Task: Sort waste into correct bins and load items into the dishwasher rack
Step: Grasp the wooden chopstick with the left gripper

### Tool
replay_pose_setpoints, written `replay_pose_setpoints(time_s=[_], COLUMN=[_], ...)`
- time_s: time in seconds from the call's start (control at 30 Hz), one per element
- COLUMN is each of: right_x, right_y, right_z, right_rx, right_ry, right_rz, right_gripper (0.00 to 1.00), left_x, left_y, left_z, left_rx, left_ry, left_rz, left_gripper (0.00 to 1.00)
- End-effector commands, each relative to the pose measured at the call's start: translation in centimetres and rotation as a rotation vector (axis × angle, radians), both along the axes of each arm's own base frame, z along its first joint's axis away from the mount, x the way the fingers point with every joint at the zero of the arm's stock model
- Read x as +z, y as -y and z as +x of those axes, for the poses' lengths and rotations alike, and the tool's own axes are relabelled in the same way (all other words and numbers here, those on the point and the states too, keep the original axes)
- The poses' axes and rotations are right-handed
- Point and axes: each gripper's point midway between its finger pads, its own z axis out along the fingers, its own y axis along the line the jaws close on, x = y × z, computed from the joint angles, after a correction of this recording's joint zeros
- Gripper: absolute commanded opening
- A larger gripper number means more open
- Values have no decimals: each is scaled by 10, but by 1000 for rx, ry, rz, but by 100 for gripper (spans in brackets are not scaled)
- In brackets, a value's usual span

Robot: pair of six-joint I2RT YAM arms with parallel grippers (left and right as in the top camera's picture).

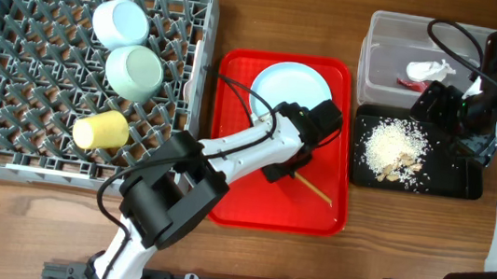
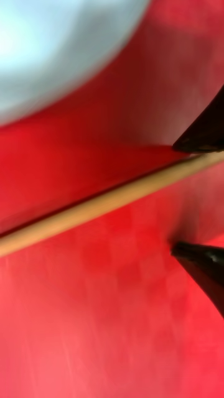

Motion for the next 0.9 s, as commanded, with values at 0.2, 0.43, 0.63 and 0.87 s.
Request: replay_pose_setpoints(time_s=[0.2, 0.43, 0.63, 0.87], right_x=[10, 10, 10, 10], right_y=[-2, -2, -2, -2], right_z=[3, 3, 3, 2], right_rx=[14, 14, 14, 14], right_ry=[39, 39, 39, 36], right_rz=[5, 5, 5, 5], right_gripper=[100, 100, 100, 100], left_x=[-6, -6, -6, -4], left_y=[-6, -4, -7, -12], left_z=[-11, -14, -16, -12], left_rx=[6, 7, 6, 19], left_ry=[-49, -64, -71, -75], left_rz=[38, 26, 36, 42], left_gripper=[36, 30, 17, 8])
